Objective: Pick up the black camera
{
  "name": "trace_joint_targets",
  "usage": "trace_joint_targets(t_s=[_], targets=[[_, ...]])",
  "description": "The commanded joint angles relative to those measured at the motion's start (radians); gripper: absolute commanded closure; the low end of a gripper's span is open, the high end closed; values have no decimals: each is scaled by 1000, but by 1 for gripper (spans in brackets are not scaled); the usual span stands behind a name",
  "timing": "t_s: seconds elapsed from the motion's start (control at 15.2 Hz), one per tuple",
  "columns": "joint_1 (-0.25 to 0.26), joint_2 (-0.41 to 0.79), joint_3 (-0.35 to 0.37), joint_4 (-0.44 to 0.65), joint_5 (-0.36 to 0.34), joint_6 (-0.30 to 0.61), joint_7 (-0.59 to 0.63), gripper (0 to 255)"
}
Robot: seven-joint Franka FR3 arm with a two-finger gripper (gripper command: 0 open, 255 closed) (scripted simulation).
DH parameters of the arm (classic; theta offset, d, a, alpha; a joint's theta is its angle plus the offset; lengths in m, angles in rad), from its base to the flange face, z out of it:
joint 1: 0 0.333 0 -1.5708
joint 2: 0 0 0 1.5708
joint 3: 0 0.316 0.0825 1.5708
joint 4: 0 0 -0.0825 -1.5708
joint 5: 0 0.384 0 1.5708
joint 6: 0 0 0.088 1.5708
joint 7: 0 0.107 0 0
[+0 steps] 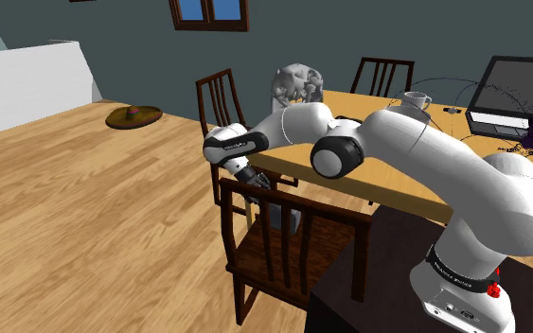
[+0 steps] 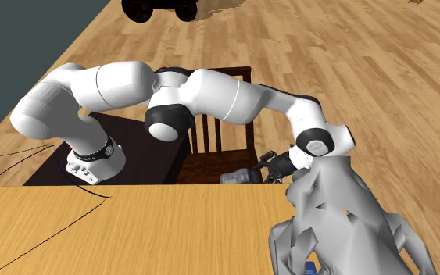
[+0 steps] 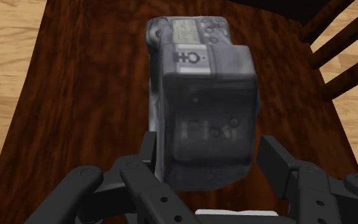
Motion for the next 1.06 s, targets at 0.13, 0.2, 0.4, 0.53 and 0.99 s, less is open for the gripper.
trace_joint_targets(t_s=[0.13, 0.2, 0.4, 0.53, 0.99], targets=[[-1, -41, 1, -29, 0, -14, 0, 255], [-2, -54, 1, -38, 0, -18, 0, 255], [-2, -85, 2, -54, 0, -32, 0, 255], [-2, -103, 2, -61, 1, -44, -1, 255], [-2, -143, 2, -65, 1, -81, -3, 255]])
